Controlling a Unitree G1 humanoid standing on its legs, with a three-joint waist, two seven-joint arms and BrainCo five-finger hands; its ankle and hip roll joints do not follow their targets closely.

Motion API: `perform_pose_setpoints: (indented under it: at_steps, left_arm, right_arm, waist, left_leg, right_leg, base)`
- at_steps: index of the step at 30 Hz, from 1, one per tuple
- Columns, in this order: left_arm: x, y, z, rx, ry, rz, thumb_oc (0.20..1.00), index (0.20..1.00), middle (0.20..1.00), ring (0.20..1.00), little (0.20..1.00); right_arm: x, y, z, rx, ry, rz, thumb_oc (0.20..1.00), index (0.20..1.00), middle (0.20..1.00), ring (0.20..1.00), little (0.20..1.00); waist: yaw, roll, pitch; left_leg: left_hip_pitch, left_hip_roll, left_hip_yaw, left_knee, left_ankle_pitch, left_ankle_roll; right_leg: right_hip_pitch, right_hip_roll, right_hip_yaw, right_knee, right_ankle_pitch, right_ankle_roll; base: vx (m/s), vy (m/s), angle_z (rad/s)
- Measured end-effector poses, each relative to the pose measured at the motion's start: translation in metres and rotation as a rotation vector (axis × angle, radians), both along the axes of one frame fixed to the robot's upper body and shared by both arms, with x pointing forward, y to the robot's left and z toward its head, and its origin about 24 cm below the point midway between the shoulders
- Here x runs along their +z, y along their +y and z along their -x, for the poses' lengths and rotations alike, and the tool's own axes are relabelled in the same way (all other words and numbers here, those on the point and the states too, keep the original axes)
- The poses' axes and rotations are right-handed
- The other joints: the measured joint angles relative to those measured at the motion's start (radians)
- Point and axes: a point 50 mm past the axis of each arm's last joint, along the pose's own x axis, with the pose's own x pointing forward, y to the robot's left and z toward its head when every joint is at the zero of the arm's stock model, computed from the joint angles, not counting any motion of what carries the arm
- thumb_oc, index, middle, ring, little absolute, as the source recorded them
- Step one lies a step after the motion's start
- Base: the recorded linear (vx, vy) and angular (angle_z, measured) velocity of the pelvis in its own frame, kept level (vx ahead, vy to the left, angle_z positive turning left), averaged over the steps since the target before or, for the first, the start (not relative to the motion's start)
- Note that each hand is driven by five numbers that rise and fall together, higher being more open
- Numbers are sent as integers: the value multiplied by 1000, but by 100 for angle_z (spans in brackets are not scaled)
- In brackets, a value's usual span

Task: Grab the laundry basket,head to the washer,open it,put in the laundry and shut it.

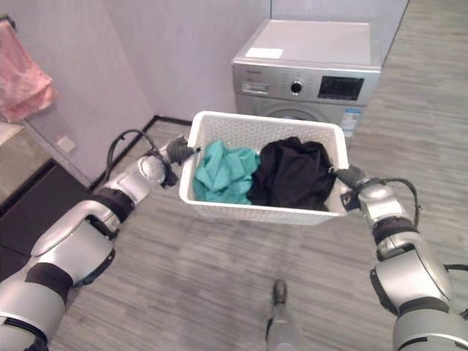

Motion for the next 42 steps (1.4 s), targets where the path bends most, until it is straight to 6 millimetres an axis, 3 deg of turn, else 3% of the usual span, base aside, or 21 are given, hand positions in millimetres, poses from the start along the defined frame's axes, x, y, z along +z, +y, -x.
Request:
perform_pose_setpoints:
  at_steps: [4, 6, 7, 8, 9, 11, 13, 16, 19, 21, 27, 31, 32, 33, 34, 36, 37, 38, 39, 41, 42]
  left_arm:
    - [14, 0, -3, 0, -42, 16, 200, 200, 200, 200, 200]
    - [11, 4, -3, 10, -35, 23, 200, 200, 200, 200, 200]
    - [12, 4, -3, 15, -36, 23, 200, 200, 200, 200, 200]
    - [15, 6, -3, 18, -47, 29, 200, 200, 200, 200, 200]
    - [15, 11, -3, 31, -45, 24, 200, 200, 200, 200, 200]
    - [18, 16, -3, 47, -51, 43, 200, 200, 200, 200, 200]
    - [18, 18, -3, 48, -52, 42, 200, 200, 200, 200, 200]
    - [16, 23, -3, 84, -31, 59, 200, 200, 200, 200, 200]
    - [15, 22, -3, 83, -29, 60, 200, 200, 200, 200, 200]
    - [16, 21, -3, 77, -32, 61, 200, 200, 200, 200, 200]
    - [16, 17, -3, 44, -41, 31, 200, 200, 200, 200, 200]
    - [17, 18, -3, 36, -43, 1, 200, 200, 200, 200, 200]
    - [17, 18, -4, 35, -42, -2, 200, 200, 200, 200, 200]
    - [17, 16, -4, 24, -41, -26, 200, 200, 200, 200, 200]
    - [21, 12, -4, 3, -47, -51, 200, 200, 200, 200, 200]
    - [34, 7, -7, -13, -79, -54, 200, 200, 200, 200, 200]
    - [37, 5, -7, -22, -90, -53, 200, 200, 200, 200, 200]
    - [39, 4, -7, -26, -93, -60, 200, 200, 200, 200, 200]
    - [40, 4, -8, -31, -95, -86, 200, 200, 200, 200, 200]
    - [51, 10, -9, -6, -120, -100, 200, 200, 200, 200, 200]
    - [74, 22, -12, 41, -174, -114, 200, 200, 200, 200, 200]
  right_arm:
    - [19, 0, -7, 2, -38, 21, 200, 200, 200, 200, 200]
    - [29, 3, -11, 15, -57, 47, 200, 200, 200, 200, 200]
    - [29, 4, -12, 18, -57, 53, 200, 200, 200, 200, 200]
    - [30, 5, -13, 24, -45, 79, 200, 200, 200, 200, 200]
    - [28, 10, -14, 38, -40, 77, 200, 200, 200, 200, 200]
    - [25, 17, -16, 45, -47, 67, 200, 200, 200, 200, 200]
    - [26, 20, -18, 45, -48, 55, 200, 200, 200, 200, 200]
    - [21, 28, -20, 67, -29, 61, 200, 200, 200, 200, 200]
    - [20, 28, -19, 66, -26, 68, 200, 200, 200, 200, 200]
    - [23, 25, -20, 50, -27, 71, 200, 200, 200, 200, 200]
    - [30, 20, -21, 25, -38, 77, 200, 200, 200, 200, 200]
    - [31, 19, -23, 13, -9, 77, 200, 200, 200, 200, 200]
    - [27, 17, -21, 11, 18, 81, 200, 200, 200, 200, 200]
    - [19, 16, -18, 7, 50, 78, 200, 200, 200, 200, 200]
    - [16, 14, -16, -1, 78, 67, 200, 200, 200, 200, 200]
    - [11, 10, -13, -17, 96, 48, 200, 200, 200, 200, 200]
    - [10, 8, -12, -24, 107, 46, 200, 200, 200, 200, 200]
    - [10, 7, -12, -27, 111, 46, 200, 200, 200, 200, 200]
    - [10, 4, -11, -32, 116, 47, 200, 200, 200, 200, 200]
    - [10, -1, -8, -47, 123, 59, 200, 200, 200, 200, 200]
    - [13, -15, -3, -81, 134, 103, 200, 200, 200, 200, 200]
  waist:
    - [-16, -14, 4]
    - [-30, -25, 12]
    - [-33, -36, 12]
    - [-11, -53, 17]
    - [4, -68, 19]
    - [-11, -107, 28]
    - [-2, -140, 41]
    - [-7, -133, 54]
    - [-7, -110, 58]
    - [-6, -93, 50]
    - [87, -68, 43]
    - [102, -34, 25]
    - [107, -24, 18]
    - [94, -37, 19]
    - [101, -16, 19]
    - [90, -11, 24]
    - [81, -11, 24]
    - [75, -12, 25]
    - [88, 9, 32]
    - [89, 18, 36]
    - [92, 15, 39]
  left_leg:
    - [-51, 47, -7, 77, 25, -54]
    - [-135, 69, -23, 312, 70, -57]
    - [-189, 64, -27, 411, 161, -73]
    - [-355, 71, -4, 710, 366, -50]
    - [-431, 85, 13, 817, 526, -24]
    - [-572, 112, 52, 928, 466, -6]
    - [-675, 161, 108, 869, 383, 4]
    - [-657, 167, 46, 418, 320, -45]
    - [-576, 145, -59, 26, 346, -84]
    - [-561, 133, -60, -114, 361, -97]
    - [-583, 95, -76, -146, 362, -97]
    - [-504, 72, -74, -104, 383, -56]
    - [-472, 71, -66, -107, 395, -20]
    - [-464, 38, -54, -80, 385, -2]
    - [-430, 16, -23, -74, 348, 48]
    - [-401, -18, -2, -72, 330, 78]
    - [-395, -44, 8, -51, 309, 107]
    - [-392, -61, 18, -33, 294, 124]
    - [-363, -77, 56, -26, 266, 147]
    - [-355, -77, 56, -31, 262, 145]
    - [-355, -77, 53, -31, 256, 140]
  right_leg:
    - [39, 38, 1, 42, -68, -55]
    - [123, 64, 1, 22, -109, -30]
    - [141, 76, -4, 20, -138, -44]
    - [166, 101, 5, 21, -156, -71]
    - [185, 110, 13, 15, -163, -88]
    - [201, 99, -5, 8, -174, -111]
    - [219, 82, -5, -3, -178, -114]
    - [301, 85, -18, -63, -181, -102]
    - [383, 105, -30, -129, -200, -68]
    - [409, 122, -29, -163, -202, -62]
    - [438, 132, 64, -164, -228, -62]
    - [501, 105, 141, -148, -306, 13]
    - [498, 96, 152, -108, -324, 23]
    - [485, 61, 161, -57, -343, 39]
    - [386, 27, 160, 177, -399, 85]
    - [246, -31, 142, 473, -440, 130]
    - [215, -65, 131, 530, -431, 151]
    - [200, -99, 115, 571, -419, 173]
    - [165, -212, -11, 619, -424, 172]
    - [173, -248, -67, 525, -421, 180]
    - [178, -260, -79, 419, -412, 186]
  base:
    - [314, -279, 4]
    - [68, -278, 17]
    - [95, -361, -16]
    - [138, -400, -27]
    - [100, -264, -36]
    - [124, -115, 14]
    - [190, -1, 13]
    - [210, 100, 10]
    - [268, 96, 9]
    - [213, 81, 4]
    - [265, 151, -37]
    - [294, 261, -57]
    - [256, 273, -55]
    - [193, 228, -89]
    - [130, 239, -78]
    - [98, 188, -60]
    - [115, 128, -25]
    - [167, 45, -49]
    - [138, 0, -48]
    - [160, -59, -23]
    - [174, -74, 10]
